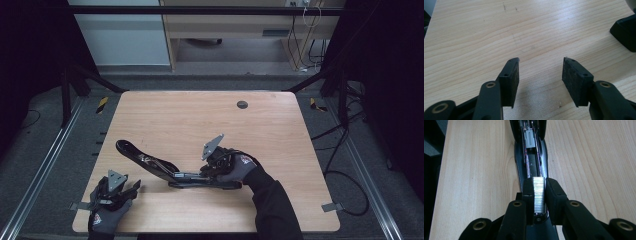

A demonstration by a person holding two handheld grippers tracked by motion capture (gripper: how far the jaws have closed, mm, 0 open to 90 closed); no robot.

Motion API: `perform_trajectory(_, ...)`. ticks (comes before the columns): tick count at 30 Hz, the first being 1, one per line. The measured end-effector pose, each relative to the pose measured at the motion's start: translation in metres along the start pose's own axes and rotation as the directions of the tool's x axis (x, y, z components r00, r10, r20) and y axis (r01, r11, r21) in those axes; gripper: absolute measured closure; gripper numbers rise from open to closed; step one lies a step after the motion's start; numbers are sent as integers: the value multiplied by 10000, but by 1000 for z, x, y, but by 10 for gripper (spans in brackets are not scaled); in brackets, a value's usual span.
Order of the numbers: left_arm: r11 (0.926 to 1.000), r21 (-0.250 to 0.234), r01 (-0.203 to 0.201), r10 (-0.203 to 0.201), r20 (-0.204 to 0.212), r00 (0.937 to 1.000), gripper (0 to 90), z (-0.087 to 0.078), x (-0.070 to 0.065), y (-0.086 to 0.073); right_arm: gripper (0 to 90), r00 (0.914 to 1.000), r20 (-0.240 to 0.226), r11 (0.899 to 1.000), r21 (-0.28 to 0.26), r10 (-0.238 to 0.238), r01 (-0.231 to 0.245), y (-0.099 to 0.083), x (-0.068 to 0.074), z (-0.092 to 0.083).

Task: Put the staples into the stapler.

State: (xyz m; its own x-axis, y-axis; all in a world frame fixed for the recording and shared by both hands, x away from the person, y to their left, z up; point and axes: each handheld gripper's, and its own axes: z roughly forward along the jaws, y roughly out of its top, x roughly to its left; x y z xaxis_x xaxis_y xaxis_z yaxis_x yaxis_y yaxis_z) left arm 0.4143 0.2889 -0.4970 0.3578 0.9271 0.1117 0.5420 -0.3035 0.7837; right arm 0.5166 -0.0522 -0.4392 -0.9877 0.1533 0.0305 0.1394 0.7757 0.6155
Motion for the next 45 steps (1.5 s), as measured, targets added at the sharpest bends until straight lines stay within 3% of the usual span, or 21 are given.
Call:
perform_trajectory(32,10000,-6,2,-2,-10,10000,475,0,0,0,783,10000,29,10000,56,14,-14,1,0,1)
perform_trajectory(41,10000,2,-17,18,-12,10000,475,0,-1,0,784,9998,182,9986,-519,69,-60,1,1,-10)
perform_trajectory(45,10000,-2,-41,41,-23,10000,475,0,-1,0,784,10000,82,9991,-435,25,-22,1,2,-11)
